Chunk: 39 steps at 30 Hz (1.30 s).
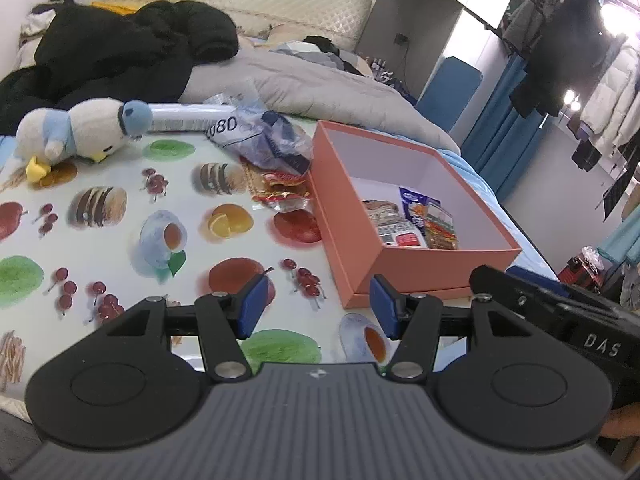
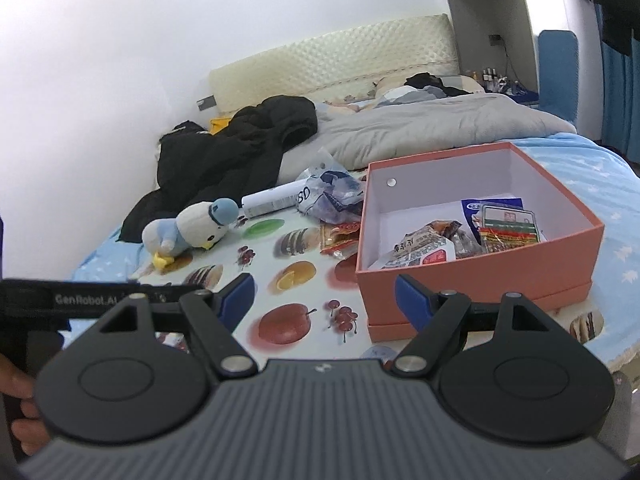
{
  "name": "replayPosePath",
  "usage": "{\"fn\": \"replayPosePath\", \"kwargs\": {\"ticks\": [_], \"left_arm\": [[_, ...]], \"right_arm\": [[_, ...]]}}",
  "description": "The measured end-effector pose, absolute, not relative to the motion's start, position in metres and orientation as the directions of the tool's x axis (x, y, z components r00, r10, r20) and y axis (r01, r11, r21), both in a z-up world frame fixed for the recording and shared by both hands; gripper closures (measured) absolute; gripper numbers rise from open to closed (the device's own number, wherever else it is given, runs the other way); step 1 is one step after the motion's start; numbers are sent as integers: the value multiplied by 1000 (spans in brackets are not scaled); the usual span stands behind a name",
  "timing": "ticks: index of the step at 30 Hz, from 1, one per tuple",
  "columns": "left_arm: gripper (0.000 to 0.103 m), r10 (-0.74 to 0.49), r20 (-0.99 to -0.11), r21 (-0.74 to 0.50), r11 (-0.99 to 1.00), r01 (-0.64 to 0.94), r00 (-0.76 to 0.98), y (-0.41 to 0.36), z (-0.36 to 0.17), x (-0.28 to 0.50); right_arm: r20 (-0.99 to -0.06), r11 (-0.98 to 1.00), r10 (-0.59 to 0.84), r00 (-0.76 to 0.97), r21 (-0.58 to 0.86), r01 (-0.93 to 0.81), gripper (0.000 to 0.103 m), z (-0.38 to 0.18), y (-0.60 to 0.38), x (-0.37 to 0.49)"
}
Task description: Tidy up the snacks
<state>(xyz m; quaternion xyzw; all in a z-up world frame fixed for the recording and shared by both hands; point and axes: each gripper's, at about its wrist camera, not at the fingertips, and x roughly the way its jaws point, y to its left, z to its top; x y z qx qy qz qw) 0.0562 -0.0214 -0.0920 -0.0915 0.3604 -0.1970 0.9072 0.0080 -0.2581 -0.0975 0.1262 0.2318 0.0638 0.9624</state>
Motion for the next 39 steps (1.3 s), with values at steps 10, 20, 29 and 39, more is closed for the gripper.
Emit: {"fn": "replayPosePath", "kwargs": {"ticks": [10, 20, 29, 39], "left_arm": [[41, -454, -610, -415, 881, 227, 650, 1, -149, 137], [42, -506, -598, -509, 839, 193, 621, 13, -208, 229], [42, -588, -558, -681, 727, 82, 585, 19, -262, 323], [54, -631, -543, -734, 677, 50, 554, 11, -290, 383]], "right_arm": [[-481, 967, 250, 840, 82, -240, 31, -97, -244, 68], [-543, 887, 273, 794, -177, -426, 37, -92, -235, 164], [-653, 711, 203, 730, -414, -568, 56, -132, -207, 245], [-747, 394, 107, 656, -575, -718, 65, -177, -167, 324]]}}
